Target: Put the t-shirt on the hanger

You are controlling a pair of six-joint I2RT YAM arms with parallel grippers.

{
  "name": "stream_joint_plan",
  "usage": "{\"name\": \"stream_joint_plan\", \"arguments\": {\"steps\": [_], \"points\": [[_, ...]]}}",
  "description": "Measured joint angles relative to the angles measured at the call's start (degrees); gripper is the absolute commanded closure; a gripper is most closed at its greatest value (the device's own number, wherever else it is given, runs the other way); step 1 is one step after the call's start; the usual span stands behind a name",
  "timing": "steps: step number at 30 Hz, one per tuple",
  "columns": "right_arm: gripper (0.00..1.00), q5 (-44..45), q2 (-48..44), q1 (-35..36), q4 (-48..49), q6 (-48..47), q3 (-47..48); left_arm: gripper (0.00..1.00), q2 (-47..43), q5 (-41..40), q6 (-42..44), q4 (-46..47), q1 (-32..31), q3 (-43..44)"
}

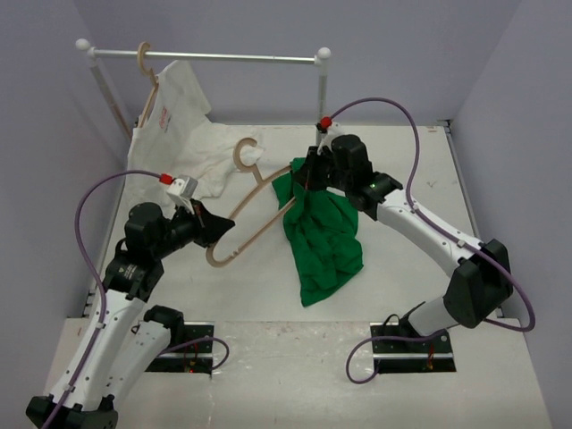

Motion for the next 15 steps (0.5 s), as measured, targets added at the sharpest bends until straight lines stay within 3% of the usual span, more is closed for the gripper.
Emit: {"name": "stream_joint_plan", "arguments": {"steps": [15], "points": [[1.00,-14.2,-0.7,9.6,12.1,11.1,0.0,1.00,-11.6,-0.4,-3.2,7.0,0.0,-1.9]]}}
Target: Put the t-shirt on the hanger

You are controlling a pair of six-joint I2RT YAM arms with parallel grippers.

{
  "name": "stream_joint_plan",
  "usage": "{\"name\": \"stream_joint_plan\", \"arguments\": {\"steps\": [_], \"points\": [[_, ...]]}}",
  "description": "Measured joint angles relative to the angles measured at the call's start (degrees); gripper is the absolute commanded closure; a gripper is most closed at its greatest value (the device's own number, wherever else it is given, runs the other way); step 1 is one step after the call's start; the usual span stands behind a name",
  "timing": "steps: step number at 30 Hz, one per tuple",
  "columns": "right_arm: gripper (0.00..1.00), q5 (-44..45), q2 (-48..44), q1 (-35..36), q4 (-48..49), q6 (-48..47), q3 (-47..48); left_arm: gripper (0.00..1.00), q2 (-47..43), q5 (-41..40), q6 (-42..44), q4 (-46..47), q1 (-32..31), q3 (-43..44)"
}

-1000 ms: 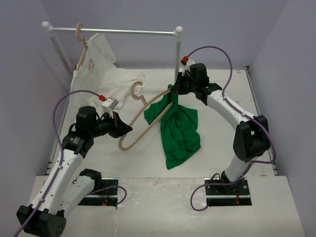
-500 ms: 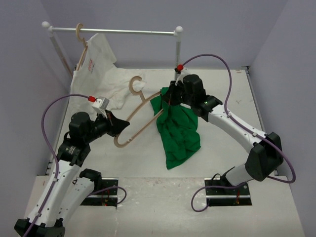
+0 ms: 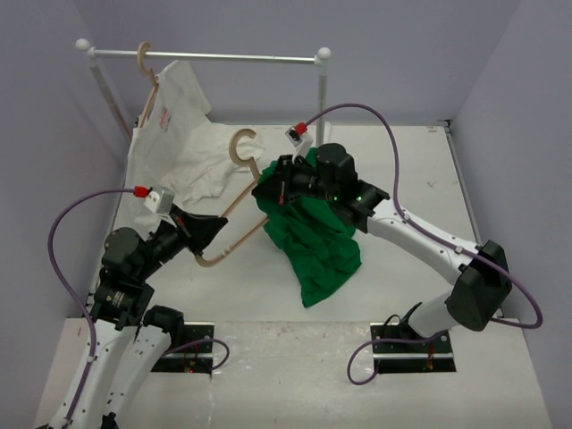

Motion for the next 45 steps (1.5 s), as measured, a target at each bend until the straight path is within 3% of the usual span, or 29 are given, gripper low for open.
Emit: {"name": "stream_joint_plan", "arguments": {"steps": [14,20,27,42,43,44,45], "points": [[1.00,-5.7,-4.2,4.1,6.5,5.4,5.7,1.00,-5.5,-3.8,-4.0,12.0,0.0,-3.1],[1.00,-4.6,-4.3,4.3,6.5,4.4,3.9,1.00,-1.3,1.2,-5.0,19.1,0.0,-5.1],[1.00,-6.8,-2.7,6.1,6.1,3.2,3.5,1.00,-2.4,1.1,-7.4,22.4,0.0,-13.4],[1.00,-5.2,-1.2,10.2,12.3,6.3,-3.5,1.00,-3.2,-0.5,-8.9,26.1,0.0,-13.5],[0.98,-5.2,-1.1,10.3,12.6,6.3,-3.7,1.00,-3.2,-0.8,-8.9,26.1,0.0,-13.5],[0.87,-5.2,-1.1,10.3,12.6,6.1,-3.7,1.00,-3.2,-0.9,-8.9,26.1,0.0,-13.5],[0.67,-5.0,-1.1,10.3,12.0,5.7,-3.4,1.00,-2.9,-0.7,-8.9,26.1,0.0,-13.4]]}}
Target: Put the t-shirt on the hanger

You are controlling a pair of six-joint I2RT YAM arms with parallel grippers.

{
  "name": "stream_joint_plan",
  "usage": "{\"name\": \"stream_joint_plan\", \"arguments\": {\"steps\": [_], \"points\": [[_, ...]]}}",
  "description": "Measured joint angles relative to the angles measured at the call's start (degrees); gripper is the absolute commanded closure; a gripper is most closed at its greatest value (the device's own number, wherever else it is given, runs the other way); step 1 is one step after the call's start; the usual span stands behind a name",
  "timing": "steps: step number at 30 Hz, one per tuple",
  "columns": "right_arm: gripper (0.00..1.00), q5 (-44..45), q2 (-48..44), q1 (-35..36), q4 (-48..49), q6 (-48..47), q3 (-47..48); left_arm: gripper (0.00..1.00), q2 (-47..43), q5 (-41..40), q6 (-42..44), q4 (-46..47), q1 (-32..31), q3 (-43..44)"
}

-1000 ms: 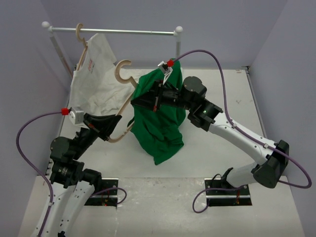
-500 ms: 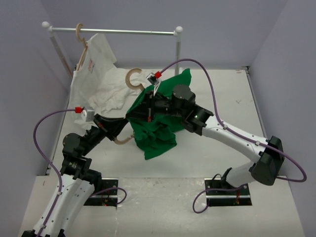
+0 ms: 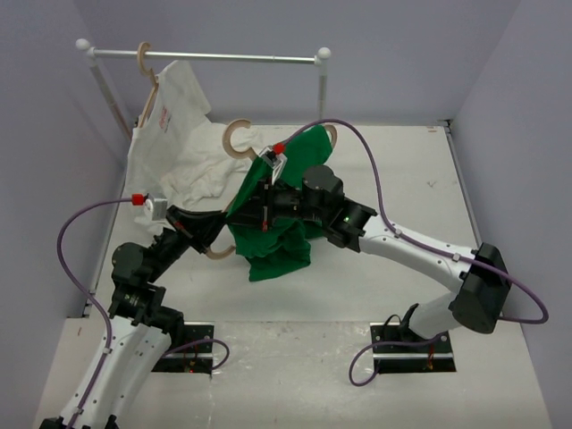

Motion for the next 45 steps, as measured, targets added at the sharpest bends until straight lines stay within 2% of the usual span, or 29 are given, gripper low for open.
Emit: {"name": "stream_joint_plan", "arguments": {"steps": [1,2,7,10,12,14,17,22,26,28,33,37,40,41,43,44,45], "points": [[0.53,0.1,-0.1,0.0,-1.0,-0.7,0.4,1.00,0.6,0.4,0.0,0.1,0.0,0.1],[0.46,0.2,-0.2,-0.1,-2.5,-1.7,1.1,1.00,1.4,1.0,0.1,0.1,0.0,0.4],[0.35,0.1,-4.1,-3.2,-11.5,-7.2,2.7,1.00,7.5,4.4,1.6,-1.4,0.0,3.9],[0.23,-1.8,-11.0,-12.7,-18.2,-14.0,2.1,1.00,12.0,8.0,4.1,-4.6,0.0,8.0],[0.21,-0.8,-15.9,-19.9,-22.1,-19.8,2.1,1.00,14.2,9.9,5.3,-4.8,0.0,9.8],[0.22,1.5,-20.0,-23.8,-26.3,-27.2,2.7,1.00,15.2,11.6,6.1,-4.8,0.0,10.4],[0.23,4.3,-22.6,-23.7,-30.3,-38.6,3.6,1.00,16.2,14.0,6.8,-5.0,0.0,11.5],[0.23,3.2,-22.0,-25.6,-34.7,-57.1,3.7,1.00,18.1,18.3,9.4,-5.3,0.0,14.3],[0.30,-3.6,-16.8,-27.9,-43.4,-67.7,8.9,1.00,16.8,21.3,11.6,-5.3,0.0,14.5],[0.36,-6.1,-13.6,-28.9,-46.2,-70.5,13.9,1.00,15.8,22.9,12.3,-5.3,0.0,14.5],[0.42,-15.5,-6.5,-29.7,-58.4,-78.0,25.6,1.00,14.0,25.1,13.8,-4.5,0.0,14.8],[0.50,-21.8,-2.1,-29.7,-66.5,-82.5,30.2,1.00,14.2,26.1,14.2,-4.3,0.0,15.9],[0.95,-25.3,-0.3,-29.8,-70.5,-85.6,30.8,1.00,15.4,27.1,14.3,-5.6,0.0,17.7],[1.00,-26.4,-0.1,-29.9,-71.8,-86.8,30.8,1.00,16.0,27.0,14.7,-6.2,0.1,18.3],[1.00,-27.2,-0.1,-30.0,-74.7,-89.1,31.0,1.00,17.1,26.5,15.5,-7.4,0.4,19.3],[1.00,-27.3,-0.3,-30.2,-75.7,-89.8,31.0,0.98,17.6,26.2,15.8,-7.9,0.4,19.7],[1.00,-27.3,-0.5,-30.3,-75.8,-90.0,31.0,0.90,18.0,26.0,16.2,-8.4,0.3,20.4]]}}
